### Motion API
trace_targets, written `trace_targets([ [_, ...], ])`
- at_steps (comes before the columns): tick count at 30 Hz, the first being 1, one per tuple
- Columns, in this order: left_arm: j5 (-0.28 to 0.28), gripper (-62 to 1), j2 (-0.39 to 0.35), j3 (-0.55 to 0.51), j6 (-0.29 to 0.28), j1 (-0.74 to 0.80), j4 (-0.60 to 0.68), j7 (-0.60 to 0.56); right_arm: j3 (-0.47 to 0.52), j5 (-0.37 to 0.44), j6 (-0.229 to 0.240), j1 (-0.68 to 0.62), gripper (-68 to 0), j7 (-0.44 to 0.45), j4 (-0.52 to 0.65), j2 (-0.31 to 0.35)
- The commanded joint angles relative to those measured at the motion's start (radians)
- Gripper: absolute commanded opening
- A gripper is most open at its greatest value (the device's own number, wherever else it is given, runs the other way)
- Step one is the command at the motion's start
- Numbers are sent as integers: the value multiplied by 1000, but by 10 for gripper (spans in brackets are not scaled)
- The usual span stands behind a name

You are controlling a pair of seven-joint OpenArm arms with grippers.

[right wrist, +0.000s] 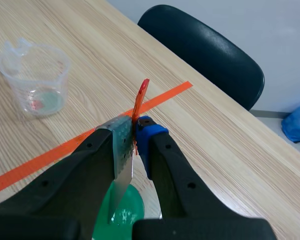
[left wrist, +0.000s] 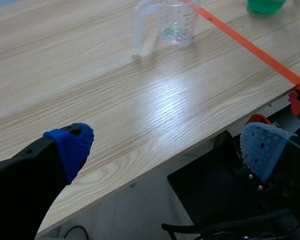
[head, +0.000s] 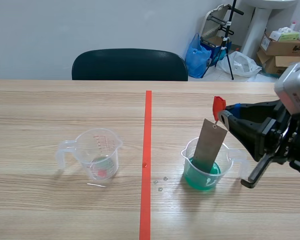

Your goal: Do the redox reaction experiment

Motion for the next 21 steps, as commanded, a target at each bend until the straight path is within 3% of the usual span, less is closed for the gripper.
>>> trace_targets([
  [1,-2,14,3,3,-2,1,15,-20,-3,-3,-1,18,-656,24,-3,-1],
  [21,-2,14,3,3,-2,1,15,-20,-9,-14,-1,23,-656,24,-23,-9],
])
